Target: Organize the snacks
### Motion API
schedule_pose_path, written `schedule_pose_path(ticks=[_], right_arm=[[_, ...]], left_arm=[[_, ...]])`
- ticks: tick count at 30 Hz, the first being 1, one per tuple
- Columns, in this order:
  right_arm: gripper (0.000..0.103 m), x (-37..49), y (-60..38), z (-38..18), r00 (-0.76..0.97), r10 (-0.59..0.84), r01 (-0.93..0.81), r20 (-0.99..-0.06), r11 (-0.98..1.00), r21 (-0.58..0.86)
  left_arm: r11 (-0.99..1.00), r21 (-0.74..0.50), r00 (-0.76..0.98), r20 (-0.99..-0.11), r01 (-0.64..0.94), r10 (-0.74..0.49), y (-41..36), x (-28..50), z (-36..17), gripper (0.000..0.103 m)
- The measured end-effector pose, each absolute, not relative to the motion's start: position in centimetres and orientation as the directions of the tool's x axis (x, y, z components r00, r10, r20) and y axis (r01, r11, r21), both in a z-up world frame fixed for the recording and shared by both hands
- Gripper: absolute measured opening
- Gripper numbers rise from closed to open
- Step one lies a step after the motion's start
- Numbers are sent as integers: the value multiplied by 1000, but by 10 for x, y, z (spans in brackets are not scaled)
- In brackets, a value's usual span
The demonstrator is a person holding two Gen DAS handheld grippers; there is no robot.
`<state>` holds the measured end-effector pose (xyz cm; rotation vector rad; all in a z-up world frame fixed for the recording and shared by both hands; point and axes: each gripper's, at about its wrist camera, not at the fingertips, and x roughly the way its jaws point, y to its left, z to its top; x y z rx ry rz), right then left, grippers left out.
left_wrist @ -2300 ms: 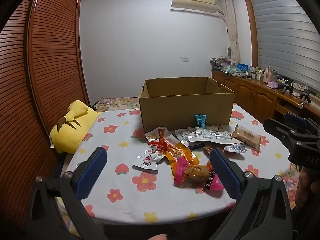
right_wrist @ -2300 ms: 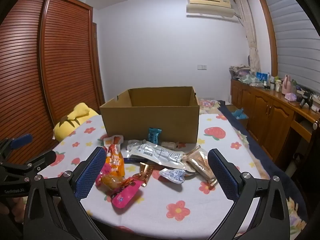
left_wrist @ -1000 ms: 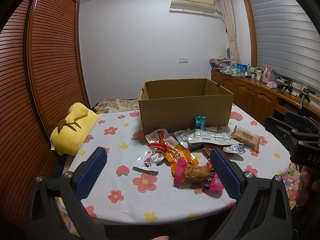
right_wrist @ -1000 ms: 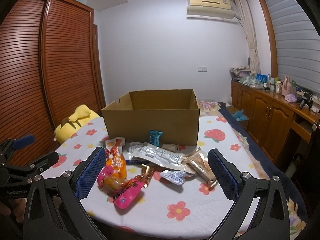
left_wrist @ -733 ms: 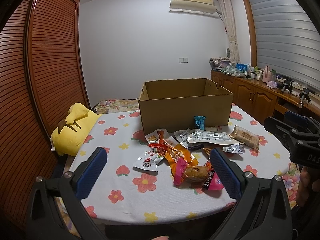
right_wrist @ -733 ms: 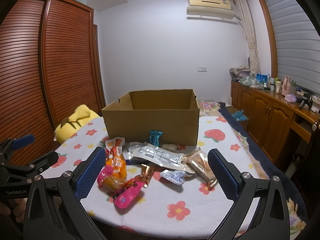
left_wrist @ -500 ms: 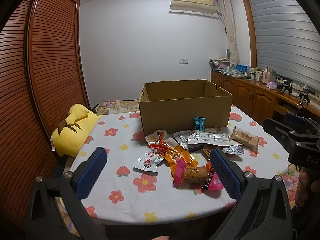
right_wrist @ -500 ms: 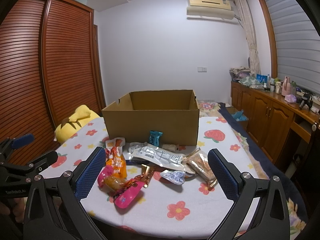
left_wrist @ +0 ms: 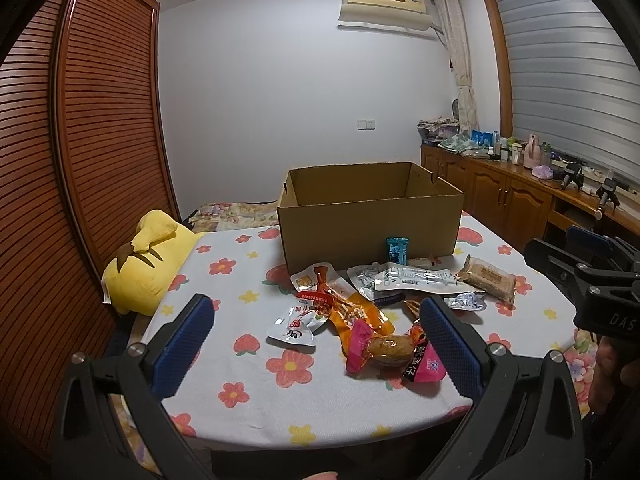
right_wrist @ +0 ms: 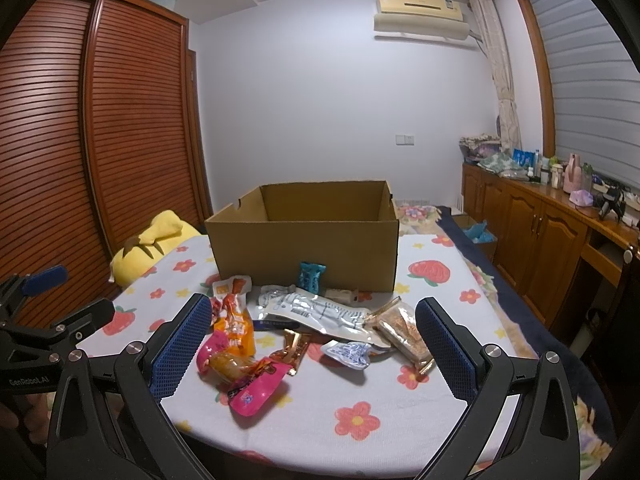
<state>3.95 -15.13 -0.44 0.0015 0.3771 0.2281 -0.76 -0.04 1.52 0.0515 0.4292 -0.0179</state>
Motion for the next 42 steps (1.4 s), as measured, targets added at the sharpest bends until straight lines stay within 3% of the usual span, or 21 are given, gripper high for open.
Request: schedule_pose_path(ticks=[17, 34, 42], right_arm=[[103, 40, -152, -7, 905, 221, -221, -364, 974, 42], [103, 67, -160, -21, 878, 226, -246, -421, 969, 7], [103, 104, -160, -39, 821, 271, -333, -502, 942, -36]], left_arm=[[998, 47, 904, -427, 39, -16, -3, -7, 15, 103], [995, 59, 849, -528, 77, -34, 26, 41, -33, 103], [992, 68, 803, -594, 105, -45, 39, 78, -55, 103]])
